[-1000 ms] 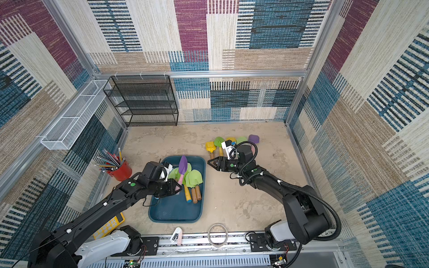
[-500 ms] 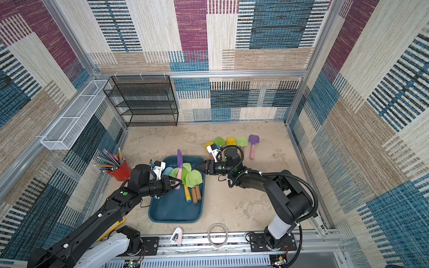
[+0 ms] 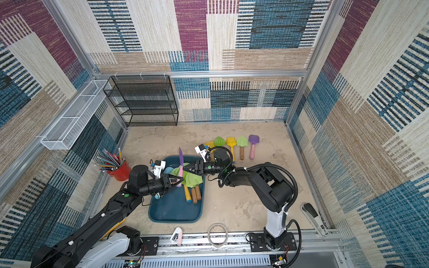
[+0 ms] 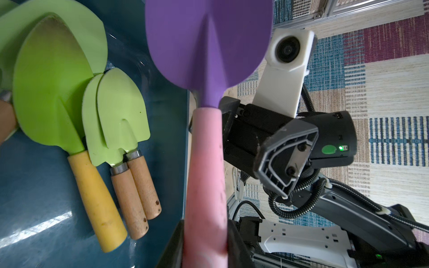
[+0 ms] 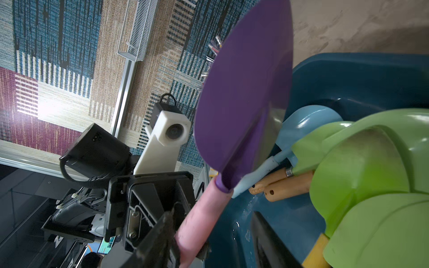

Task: Take the shovel out of the storage box
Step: Pick up the shovel from the storage box, then place the shovel at the center of the board.

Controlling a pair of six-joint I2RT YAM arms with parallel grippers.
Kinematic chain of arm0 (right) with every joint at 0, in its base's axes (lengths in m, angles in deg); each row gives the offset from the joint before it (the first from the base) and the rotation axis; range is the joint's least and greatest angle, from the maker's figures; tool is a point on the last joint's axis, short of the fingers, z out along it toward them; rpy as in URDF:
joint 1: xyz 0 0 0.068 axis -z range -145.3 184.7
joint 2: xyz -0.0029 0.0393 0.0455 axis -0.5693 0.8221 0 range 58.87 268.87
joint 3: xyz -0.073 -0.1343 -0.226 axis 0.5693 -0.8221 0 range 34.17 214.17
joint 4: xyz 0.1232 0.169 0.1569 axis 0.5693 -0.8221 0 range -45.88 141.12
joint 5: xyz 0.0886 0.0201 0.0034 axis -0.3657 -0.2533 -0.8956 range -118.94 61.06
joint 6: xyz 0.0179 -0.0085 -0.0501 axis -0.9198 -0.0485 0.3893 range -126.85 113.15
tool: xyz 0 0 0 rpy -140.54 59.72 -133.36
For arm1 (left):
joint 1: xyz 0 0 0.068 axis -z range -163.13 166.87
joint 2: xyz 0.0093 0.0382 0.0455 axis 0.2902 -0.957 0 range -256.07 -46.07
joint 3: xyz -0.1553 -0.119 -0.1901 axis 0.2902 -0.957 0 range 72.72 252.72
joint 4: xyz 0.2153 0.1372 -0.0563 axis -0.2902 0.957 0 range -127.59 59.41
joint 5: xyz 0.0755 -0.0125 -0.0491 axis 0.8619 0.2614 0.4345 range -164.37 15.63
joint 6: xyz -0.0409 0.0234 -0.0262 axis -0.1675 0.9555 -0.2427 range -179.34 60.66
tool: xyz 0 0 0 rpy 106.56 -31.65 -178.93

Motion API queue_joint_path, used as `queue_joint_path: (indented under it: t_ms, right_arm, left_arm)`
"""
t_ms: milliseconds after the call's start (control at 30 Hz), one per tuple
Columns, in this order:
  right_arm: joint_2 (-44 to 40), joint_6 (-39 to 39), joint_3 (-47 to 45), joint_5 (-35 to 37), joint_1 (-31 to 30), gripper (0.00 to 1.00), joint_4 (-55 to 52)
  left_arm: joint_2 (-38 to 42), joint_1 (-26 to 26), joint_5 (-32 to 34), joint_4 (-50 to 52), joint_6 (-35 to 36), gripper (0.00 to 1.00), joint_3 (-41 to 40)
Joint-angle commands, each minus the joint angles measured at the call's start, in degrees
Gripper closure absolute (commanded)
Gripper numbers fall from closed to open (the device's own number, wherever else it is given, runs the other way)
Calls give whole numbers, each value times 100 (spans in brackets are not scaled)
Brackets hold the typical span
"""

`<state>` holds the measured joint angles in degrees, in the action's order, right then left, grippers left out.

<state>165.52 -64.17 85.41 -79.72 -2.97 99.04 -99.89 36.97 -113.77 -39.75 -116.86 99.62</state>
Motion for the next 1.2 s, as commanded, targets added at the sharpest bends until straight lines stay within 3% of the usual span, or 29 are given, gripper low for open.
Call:
queue_joint_path:
  t_ms: [0,167,600,800,1167]
  right_arm:
    - [226,-535,121,-219,-34,45,796]
    - [476,-759,303,-249,-117,49,1039]
    - [795,-1334,434,-259,-126,76,1688]
    - [870,-1547,466,-311,-127,83,1942]
    - [824,-1552,347,-318,-127,84,1983]
  left_arm:
    - [-19,-14,-222,-582,-180,85,-68]
    - [37,-15,-260,-653,-199,85,-88]
    - [-4,-15,-421,-928,-322,83,-229]
    - [-45,-15,-456,-923,-300,81,-212]
    - [113,-91,-341,-353,36,50,-43]
